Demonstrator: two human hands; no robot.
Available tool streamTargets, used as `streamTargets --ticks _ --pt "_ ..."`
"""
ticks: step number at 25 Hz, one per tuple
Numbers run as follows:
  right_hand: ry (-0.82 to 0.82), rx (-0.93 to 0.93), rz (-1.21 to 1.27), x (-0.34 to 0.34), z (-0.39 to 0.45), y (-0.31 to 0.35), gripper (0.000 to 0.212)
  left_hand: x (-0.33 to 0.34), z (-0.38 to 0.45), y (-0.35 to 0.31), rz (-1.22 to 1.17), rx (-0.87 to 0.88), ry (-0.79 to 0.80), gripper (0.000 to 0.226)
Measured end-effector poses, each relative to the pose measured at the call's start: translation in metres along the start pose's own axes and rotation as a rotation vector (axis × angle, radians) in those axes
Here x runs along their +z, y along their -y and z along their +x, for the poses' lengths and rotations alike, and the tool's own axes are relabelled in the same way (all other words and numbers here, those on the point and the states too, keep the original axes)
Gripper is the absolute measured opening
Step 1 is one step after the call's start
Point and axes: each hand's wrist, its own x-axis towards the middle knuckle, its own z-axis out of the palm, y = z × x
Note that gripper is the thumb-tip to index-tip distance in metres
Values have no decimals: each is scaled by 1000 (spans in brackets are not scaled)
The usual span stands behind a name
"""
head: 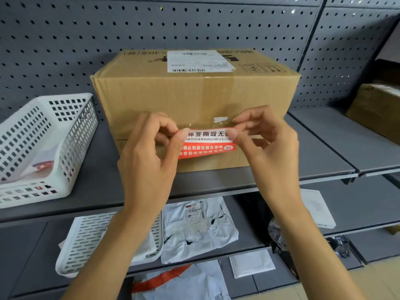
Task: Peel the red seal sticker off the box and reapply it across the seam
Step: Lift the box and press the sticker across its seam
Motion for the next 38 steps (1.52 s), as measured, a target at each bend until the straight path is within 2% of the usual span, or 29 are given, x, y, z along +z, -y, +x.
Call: streamTargets --ticks 3,12,18,34,38 --pt "-51 -28 -4 1 6 -3 19 5 5 -1 64 22 -60 23" --pt "-139 -66 14 9 16 -15 17 13 16 7 40 45 -98 26" --pt "-150 -85 4 11 19 -15 15 14 16 9 51 39 -100 21" --pt "-185 -70 -44 8 25 -14 17 14 24 4 76 -14 -62 23" --pt "-209 -109 -174 8 26 -14 16 13 26 0 103 -35 -44 25"
